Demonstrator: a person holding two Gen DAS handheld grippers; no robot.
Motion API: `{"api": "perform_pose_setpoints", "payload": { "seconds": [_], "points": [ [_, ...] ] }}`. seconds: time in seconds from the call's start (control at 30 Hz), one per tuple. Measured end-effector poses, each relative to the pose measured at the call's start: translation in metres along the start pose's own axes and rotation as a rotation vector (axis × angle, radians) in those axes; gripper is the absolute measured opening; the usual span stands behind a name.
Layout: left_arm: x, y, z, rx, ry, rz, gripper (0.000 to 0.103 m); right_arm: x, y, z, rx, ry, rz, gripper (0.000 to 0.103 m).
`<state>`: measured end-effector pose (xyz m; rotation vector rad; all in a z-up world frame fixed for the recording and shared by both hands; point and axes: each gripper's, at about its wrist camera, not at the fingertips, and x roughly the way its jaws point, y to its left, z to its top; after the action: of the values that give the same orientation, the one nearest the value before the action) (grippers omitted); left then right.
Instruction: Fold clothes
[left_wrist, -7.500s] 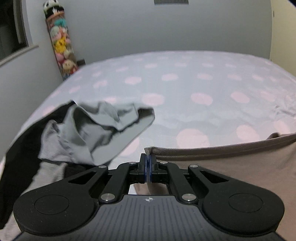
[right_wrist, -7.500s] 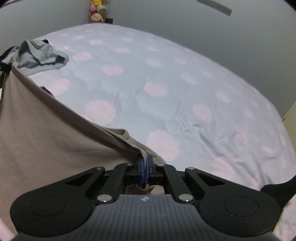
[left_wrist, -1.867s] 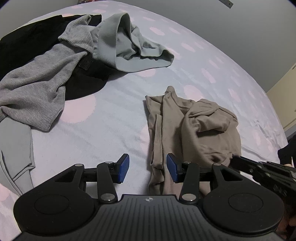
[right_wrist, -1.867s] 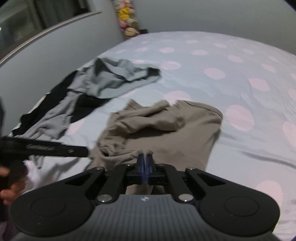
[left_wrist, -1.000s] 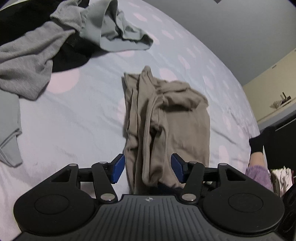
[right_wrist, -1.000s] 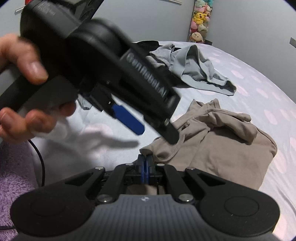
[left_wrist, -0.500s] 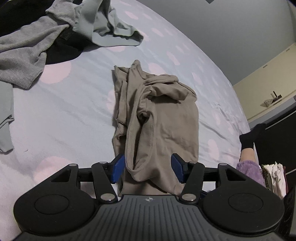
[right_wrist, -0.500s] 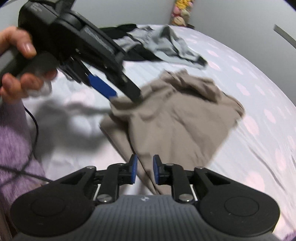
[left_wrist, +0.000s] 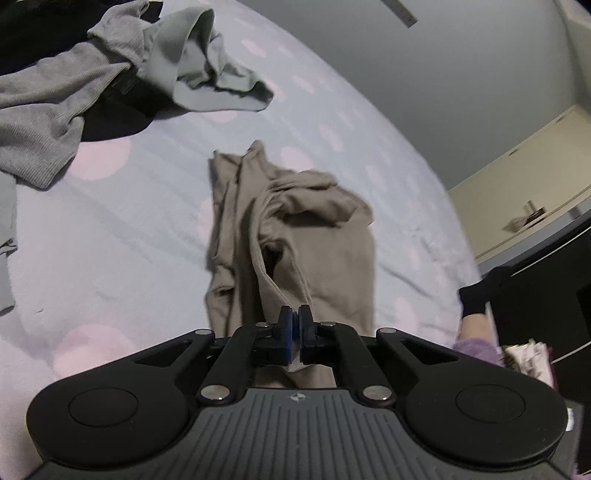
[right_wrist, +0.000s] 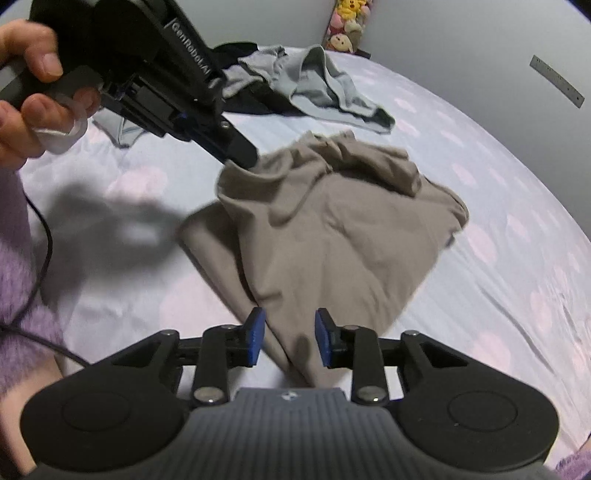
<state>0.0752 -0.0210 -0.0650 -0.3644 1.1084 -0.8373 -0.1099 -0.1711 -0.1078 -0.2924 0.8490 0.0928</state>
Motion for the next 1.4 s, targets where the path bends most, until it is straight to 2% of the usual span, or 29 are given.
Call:
{"api": "perform_pose_setpoints", "payload": {
  "seconds": [0.1, 0.2, 0.27, 0.33, 0.47, 0.53, 0.67, 0.7, 0.73, 0.83, 0.93, 1.03, 1.13, 1.27, 1.4],
  "points": [
    [0.001, 0.002, 0.001, -0.01, 0.006, 0.016, 0.001, 0.007, 0.007, 0.01, 0.004, -0.018, 0.01, 0.037],
    [0.004, 0.005, 0.001, -0.014, 0.019, 0.082, 0.004, 0.013, 0.013, 0.015, -0.002, -0.018, 0.013, 0.037],
    [0.004, 0.006, 0.0, -0.012, 0.023, 0.086, 0.021, 0.016, 0.014, 0.016, 0.003, -0.013, 0.014, 0.037],
    [0.002, 0.006, -0.001, -0.013, 0.009, 0.071, 0.044, 0.016, 0.012, 0.014, 0.012, -0.005, 0.013, 0.037],
    [0.001, 0.007, -0.001, -0.01, 0.01, 0.064, 0.051, 0.018, 0.007, 0.009, 0.038, 0.006, 0.005, 0.037],
    [0.007, 0.005, -0.003, 0.007, 0.039, 0.1, 0.053, 0.018, 0.005, 0.008, 0.046, 0.009, 0.004, 0.037],
    [0.017, 0.003, -0.009, 0.047, 0.081, 0.192, 0.051, 0.017, 0.005, 0.007, 0.044, 0.005, 0.0, 0.037],
    [0.017, 0.004, -0.009, 0.046, 0.073, 0.194, 0.044, 0.017, 0.006, 0.007, 0.042, 0.003, 0.001, 0.037],
    [0.016, 0.005, -0.009, 0.043, 0.061, 0.183, 0.028, 0.016, 0.007, 0.007, 0.04, 0.0, 0.004, 0.037],
    [0.009, 0.005, -0.007, 0.037, 0.029, 0.129, 0.005, 0.016, 0.01, 0.009, 0.034, -0.009, 0.012, 0.037],
    [0.003, 0.004, -0.006, 0.018, -0.006, 0.066, 0.003, 0.017, 0.014, 0.015, 0.022, -0.025, 0.007, 0.038],
    [-0.004, 0.005, -0.003, -0.021, -0.046, -0.041, 0.003, 0.02, 0.019, 0.021, 0.008, -0.036, -0.018, 0.038],
    [-0.009, 0.007, -0.001, -0.052, -0.079, -0.101, 0.003, 0.029, 0.02, 0.024, 0.003, -0.018, -0.053, 0.038],
    [-0.011, 0.013, -0.001, -0.092, -0.097, -0.127, 0.002, 0.031, 0.021, 0.017, -0.027, 0.014, -0.102, 0.039],
    [-0.012, 0.015, -0.001, -0.098, -0.1, -0.12, 0.002, 0.024, 0.015, 0.001, -0.047, 0.063, -0.173, 0.037]
  ]
}}
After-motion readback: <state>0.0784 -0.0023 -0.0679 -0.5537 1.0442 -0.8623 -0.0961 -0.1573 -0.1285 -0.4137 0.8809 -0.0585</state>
